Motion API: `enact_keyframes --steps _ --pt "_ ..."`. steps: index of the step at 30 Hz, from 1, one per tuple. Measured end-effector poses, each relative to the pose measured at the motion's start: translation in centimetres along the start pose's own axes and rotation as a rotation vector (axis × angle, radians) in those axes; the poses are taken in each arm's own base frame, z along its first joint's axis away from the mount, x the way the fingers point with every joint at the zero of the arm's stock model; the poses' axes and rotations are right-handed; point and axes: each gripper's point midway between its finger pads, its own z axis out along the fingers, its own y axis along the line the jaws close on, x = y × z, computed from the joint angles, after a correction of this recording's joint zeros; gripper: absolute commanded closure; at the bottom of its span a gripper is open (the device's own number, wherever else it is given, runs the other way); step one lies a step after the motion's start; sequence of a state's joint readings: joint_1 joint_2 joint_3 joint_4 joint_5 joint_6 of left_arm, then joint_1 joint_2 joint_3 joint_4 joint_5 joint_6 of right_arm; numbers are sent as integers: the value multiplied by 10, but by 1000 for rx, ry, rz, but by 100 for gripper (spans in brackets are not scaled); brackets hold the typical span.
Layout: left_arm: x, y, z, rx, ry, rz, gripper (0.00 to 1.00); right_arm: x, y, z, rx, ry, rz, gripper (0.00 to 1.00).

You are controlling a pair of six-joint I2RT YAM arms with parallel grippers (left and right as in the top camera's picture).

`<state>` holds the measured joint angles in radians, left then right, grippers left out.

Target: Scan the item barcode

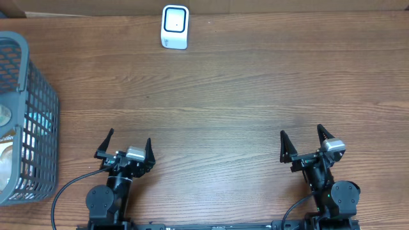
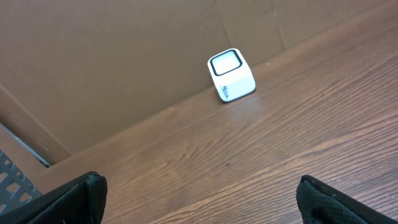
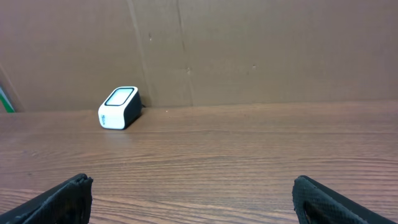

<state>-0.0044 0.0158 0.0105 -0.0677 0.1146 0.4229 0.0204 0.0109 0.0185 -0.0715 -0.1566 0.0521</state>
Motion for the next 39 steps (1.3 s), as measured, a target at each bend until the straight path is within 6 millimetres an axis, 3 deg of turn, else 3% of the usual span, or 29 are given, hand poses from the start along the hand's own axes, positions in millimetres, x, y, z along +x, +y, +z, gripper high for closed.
enact_keyframes --steps 28,39 --pt "0 1 0 -3 2 -2 0 0 0 0 0 1 1 0" --pt "3 9 -1 -56 16 -377 0 0 0 0 0 0 0 0"
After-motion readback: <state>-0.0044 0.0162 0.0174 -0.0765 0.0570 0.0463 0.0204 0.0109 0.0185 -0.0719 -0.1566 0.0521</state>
